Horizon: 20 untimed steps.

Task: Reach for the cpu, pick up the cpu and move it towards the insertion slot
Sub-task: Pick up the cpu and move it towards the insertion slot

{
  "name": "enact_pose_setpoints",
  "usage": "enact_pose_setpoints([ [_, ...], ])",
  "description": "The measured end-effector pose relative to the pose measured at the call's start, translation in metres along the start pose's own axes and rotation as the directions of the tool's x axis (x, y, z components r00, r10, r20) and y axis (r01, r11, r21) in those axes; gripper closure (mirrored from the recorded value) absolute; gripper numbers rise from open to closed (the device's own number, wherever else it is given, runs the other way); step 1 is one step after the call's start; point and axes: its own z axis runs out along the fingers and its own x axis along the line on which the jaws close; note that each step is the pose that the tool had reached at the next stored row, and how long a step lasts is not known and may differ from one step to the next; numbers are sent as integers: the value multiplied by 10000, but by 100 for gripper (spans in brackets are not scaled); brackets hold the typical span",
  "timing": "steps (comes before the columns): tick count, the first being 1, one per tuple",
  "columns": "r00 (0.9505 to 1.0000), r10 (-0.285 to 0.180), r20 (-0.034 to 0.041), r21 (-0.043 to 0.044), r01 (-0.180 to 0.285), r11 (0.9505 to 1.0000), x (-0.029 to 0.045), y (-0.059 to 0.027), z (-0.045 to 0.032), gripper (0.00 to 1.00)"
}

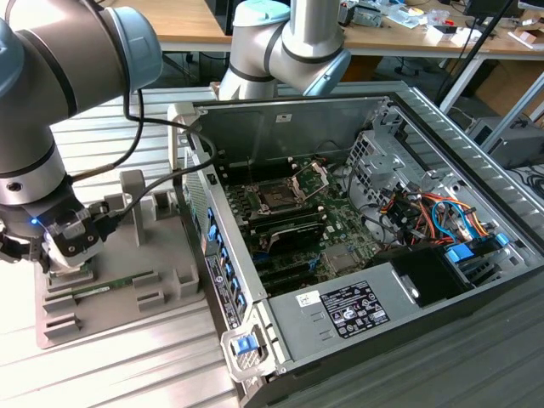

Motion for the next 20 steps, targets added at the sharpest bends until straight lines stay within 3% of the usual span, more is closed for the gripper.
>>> enact_pose_setpoints([
  [20, 10000, 1, -1, 1, -1, 10000, 0, 2, -46, 45],
])
